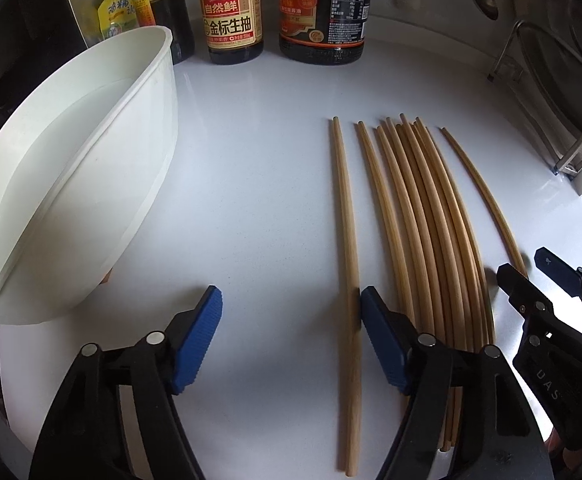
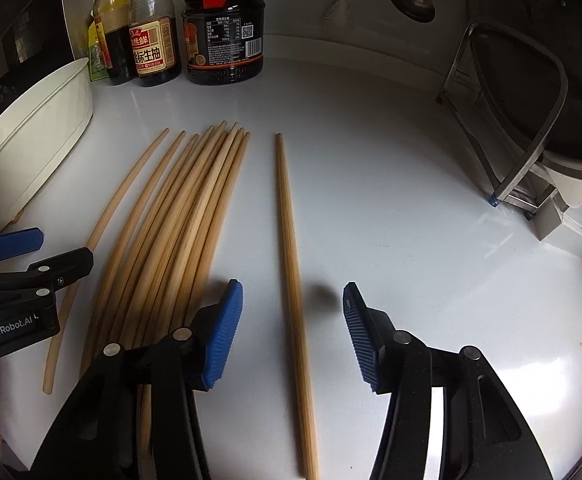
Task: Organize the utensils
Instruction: 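Close the left gripper on one wooden chopstick while the right gripper grasps another, then carry the chopstick in the left gripper over the basin while the right gripper carries its own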
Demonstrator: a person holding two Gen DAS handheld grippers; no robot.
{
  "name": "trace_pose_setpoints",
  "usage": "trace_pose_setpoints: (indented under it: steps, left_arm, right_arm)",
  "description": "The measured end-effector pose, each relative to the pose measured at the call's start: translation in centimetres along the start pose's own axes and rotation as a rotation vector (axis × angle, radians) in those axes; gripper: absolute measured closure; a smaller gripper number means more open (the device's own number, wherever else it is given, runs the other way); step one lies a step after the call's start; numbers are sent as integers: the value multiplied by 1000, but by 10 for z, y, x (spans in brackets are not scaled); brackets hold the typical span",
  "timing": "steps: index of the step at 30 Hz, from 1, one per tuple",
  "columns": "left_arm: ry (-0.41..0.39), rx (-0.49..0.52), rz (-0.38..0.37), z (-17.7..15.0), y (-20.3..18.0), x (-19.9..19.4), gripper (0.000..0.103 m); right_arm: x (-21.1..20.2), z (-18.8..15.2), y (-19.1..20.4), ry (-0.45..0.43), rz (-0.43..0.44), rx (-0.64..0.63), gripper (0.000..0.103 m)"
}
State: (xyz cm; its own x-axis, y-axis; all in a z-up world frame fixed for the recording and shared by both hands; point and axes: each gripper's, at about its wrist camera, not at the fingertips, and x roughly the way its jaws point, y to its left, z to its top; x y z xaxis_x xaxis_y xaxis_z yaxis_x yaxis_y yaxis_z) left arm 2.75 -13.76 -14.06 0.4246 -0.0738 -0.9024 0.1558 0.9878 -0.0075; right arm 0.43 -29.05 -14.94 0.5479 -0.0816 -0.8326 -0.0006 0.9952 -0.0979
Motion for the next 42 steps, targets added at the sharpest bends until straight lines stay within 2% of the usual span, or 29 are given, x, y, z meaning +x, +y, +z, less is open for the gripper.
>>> trace_pose_setpoints:
  steps: [4, 6, 8, 15, 19, 25, 28, 32, 37, 42]
  left_arm:
    - [-11, 29, -19, -1, -6, -5, 67]
    - [-11, 37, -35, -1, -7, -5, 91]
    - [-4, 40, -52, 0, -6, -5, 96]
    - [34, 30, -127, 4, 4, -7, 96]
    - [9, 41, -165, 12, 6, -26, 96]
    - [-63, 35, -231, 38, 26, -74, 96]
    - [-100, 17, -199, 51, 51, -98, 96]
    - [-128, -34, -153, 62, 102, -117, 96]
    - [-123, -100, -71, 69, 174, -113, 96]
    - [-73, -154, -33, 76, 234, -88, 96]
  right_arm:
    - [0, 1, 6, 7, 21, -21, 78]
    - [0, 1, 8, 10, 21, -24, 95]
    - [0, 1, 9, 12, 14, -29, 97]
    - [-3, 3, 0, 33, 55, 54, 97]
    - [-20, 8, -3, 13, 63, 99, 97]
    - [-59, 35, 9, -37, 84, 118, 97]
    - [-80, 55, 26, -66, 103, 101, 97]
    - [-92, 89, 63, -93, 163, 69, 97]
    - [-86, 131, 129, -107, 255, -2, 97]
    - [-59, 155, 200, -45, 327, -75, 97]
